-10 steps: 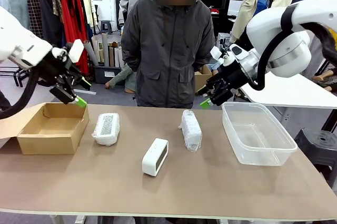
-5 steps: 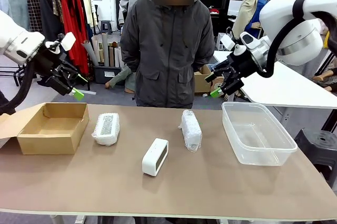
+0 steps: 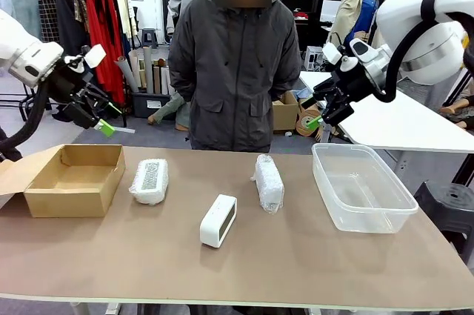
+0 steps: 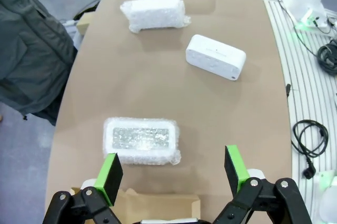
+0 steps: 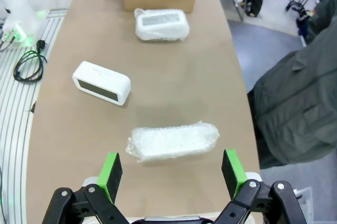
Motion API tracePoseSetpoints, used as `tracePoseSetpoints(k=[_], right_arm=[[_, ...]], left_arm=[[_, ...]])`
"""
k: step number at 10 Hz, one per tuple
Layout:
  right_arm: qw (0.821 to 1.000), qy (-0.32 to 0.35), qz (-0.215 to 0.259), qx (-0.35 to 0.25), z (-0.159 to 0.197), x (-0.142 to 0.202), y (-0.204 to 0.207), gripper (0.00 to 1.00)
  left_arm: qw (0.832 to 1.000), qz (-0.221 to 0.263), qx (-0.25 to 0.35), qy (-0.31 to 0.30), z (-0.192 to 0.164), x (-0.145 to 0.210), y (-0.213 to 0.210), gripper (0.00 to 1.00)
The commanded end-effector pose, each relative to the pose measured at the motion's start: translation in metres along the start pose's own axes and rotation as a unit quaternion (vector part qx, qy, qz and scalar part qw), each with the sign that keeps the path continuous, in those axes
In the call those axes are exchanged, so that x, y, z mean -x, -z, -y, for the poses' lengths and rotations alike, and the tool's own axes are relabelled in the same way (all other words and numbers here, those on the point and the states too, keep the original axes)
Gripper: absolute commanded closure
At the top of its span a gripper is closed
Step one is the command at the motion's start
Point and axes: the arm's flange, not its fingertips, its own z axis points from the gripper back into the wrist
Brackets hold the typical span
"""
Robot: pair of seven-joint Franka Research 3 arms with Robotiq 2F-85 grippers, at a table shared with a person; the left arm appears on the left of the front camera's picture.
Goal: Separate and place wrapped and unwrapped clocks.
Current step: Pick up the Digital clock indicated by the person.
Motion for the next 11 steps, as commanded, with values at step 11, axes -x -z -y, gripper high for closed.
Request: tracePoseSetpoints(k=[11], right_arm=[[0.996,0.087,0.011,0.013,0.016,0.015,-0.052,0.0]], left_arm=[[0.999,0.023,-0.033,0.016,-0.01,0.004,-0.026,0.0]])
